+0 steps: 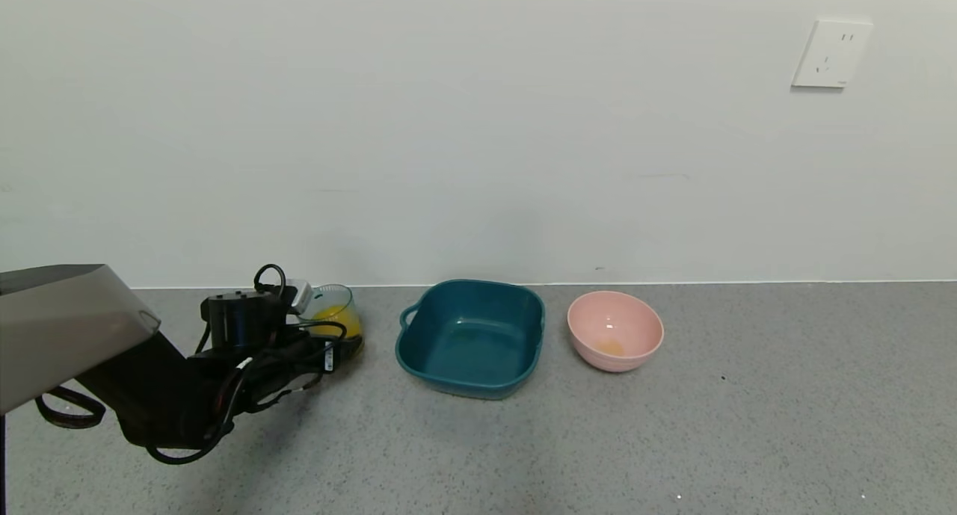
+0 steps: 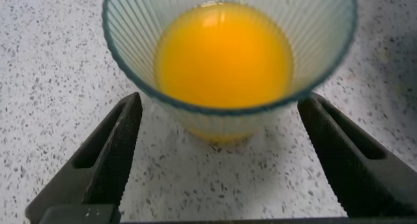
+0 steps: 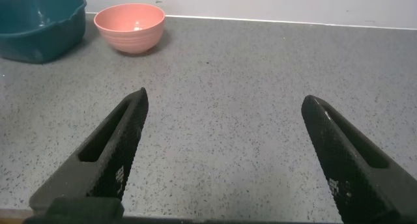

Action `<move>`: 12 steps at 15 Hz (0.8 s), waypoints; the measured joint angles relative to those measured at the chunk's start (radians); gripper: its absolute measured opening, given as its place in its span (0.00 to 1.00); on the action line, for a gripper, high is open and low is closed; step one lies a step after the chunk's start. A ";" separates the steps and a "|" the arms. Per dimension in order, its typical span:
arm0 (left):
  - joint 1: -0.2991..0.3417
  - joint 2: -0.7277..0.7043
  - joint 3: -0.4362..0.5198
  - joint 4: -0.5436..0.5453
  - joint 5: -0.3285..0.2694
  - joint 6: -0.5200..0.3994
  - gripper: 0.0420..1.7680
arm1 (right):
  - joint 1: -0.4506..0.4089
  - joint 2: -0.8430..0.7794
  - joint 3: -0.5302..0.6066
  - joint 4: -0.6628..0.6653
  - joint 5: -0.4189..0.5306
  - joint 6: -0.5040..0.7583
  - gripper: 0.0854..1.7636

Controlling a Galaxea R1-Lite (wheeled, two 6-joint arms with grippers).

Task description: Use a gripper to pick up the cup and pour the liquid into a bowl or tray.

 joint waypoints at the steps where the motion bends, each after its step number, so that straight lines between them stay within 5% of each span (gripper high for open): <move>1: 0.001 0.006 -0.009 0.000 0.000 0.000 0.97 | 0.000 0.000 0.000 0.000 0.000 0.000 0.97; 12: 0.003 0.066 -0.107 0.001 -0.001 0.000 0.97 | 0.000 0.000 0.000 0.000 0.000 0.000 0.97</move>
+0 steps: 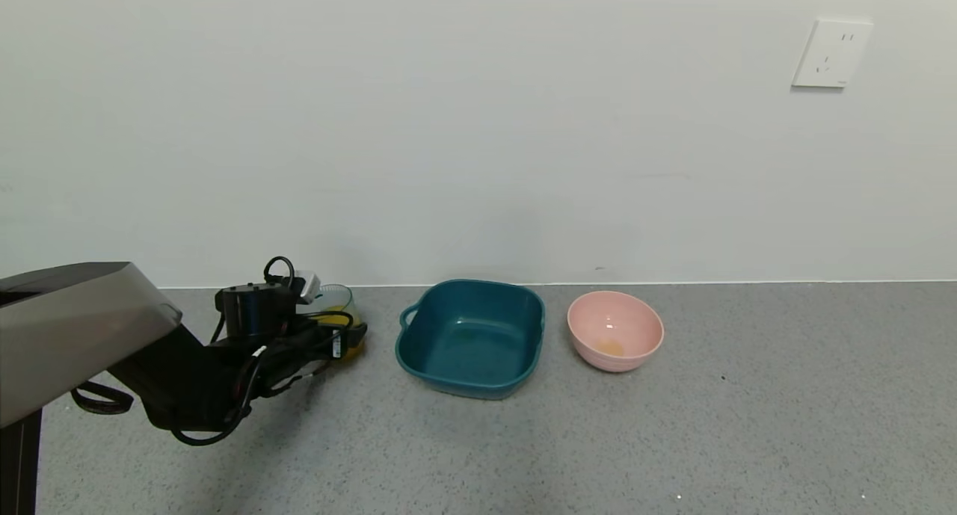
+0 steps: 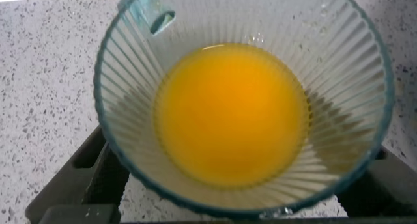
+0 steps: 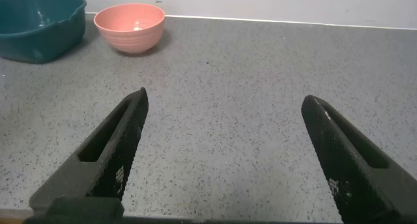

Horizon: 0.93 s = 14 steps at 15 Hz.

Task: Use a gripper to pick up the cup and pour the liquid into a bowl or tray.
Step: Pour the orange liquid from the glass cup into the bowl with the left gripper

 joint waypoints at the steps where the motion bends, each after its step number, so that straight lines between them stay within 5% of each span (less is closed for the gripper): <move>1: 0.000 0.003 -0.007 0.000 0.000 0.000 0.97 | 0.000 0.000 0.000 0.000 0.000 0.000 0.97; 5: -0.001 0.013 -0.026 -0.001 0.001 -0.002 0.97 | 0.000 0.000 0.000 0.000 0.000 0.000 0.97; 8: -0.001 0.016 -0.027 -0.001 0.001 -0.003 0.75 | 0.000 0.000 0.000 0.000 0.000 0.000 0.97; 14: 0.000 0.005 -0.016 0.004 0.001 -0.003 0.73 | 0.000 0.000 0.000 0.000 0.000 0.000 0.97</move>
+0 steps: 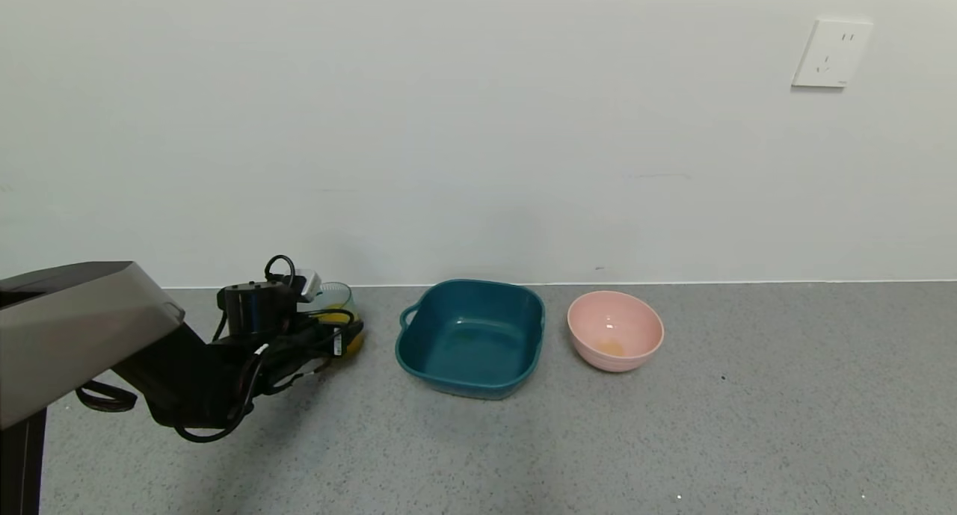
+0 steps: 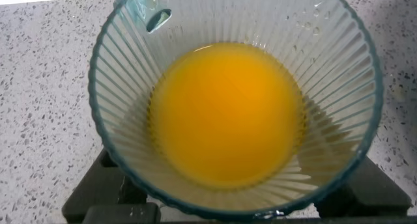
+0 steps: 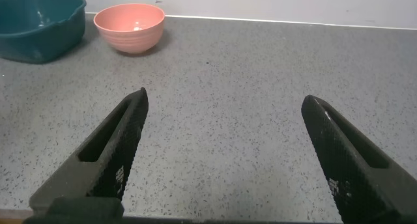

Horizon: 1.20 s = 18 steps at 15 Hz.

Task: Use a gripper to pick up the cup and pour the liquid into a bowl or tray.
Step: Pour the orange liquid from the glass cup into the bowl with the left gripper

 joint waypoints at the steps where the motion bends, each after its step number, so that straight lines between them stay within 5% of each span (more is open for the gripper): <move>1: 0.000 -0.007 0.004 0.003 0.000 0.000 0.73 | 0.000 0.000 0.000 0.000 0.000 0.000 0.97; 18: -0.034 -0.293 -0.198 0.475 -0.001 0.061 0.73 | 0.000 0.000 0.000 0.000 0.000 0.000 0.97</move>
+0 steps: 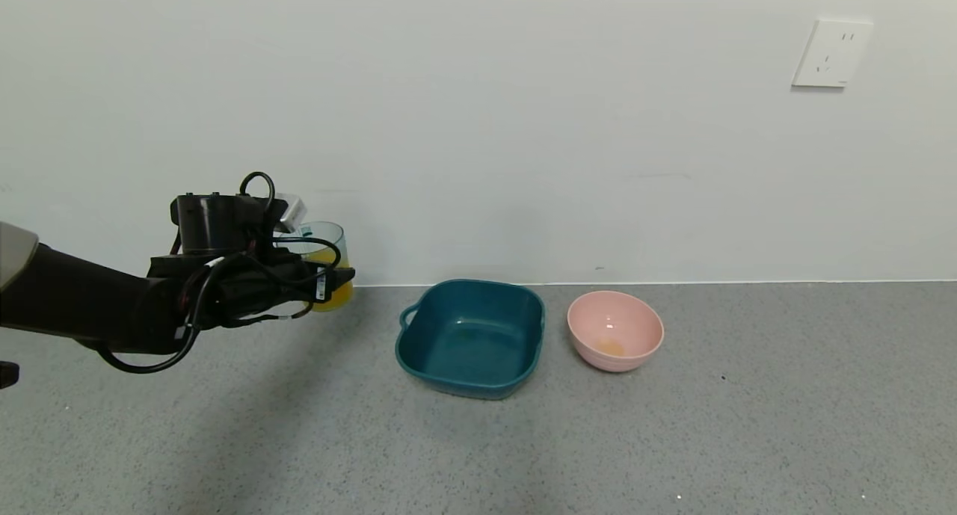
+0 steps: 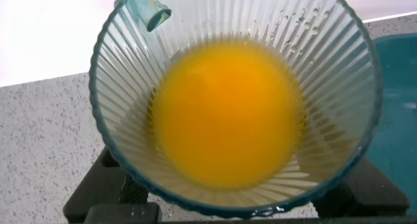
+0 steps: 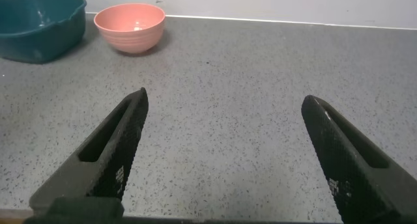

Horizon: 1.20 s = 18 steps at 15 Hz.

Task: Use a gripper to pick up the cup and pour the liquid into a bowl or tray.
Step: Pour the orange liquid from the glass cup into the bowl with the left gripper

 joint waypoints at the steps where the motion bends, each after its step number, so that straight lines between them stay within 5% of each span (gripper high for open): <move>1: -0.007 0.001 -0.011 0.011 0.002 0.012 0.73 | 0.000 0.000 0.000 0.000 0.000 0.000 0.97; 18: -0.168 0.052 -0.164 0.225 0.181 0.409 0.73 | 0.000 0.000 0.000 0.000 0.000 0.000 0.97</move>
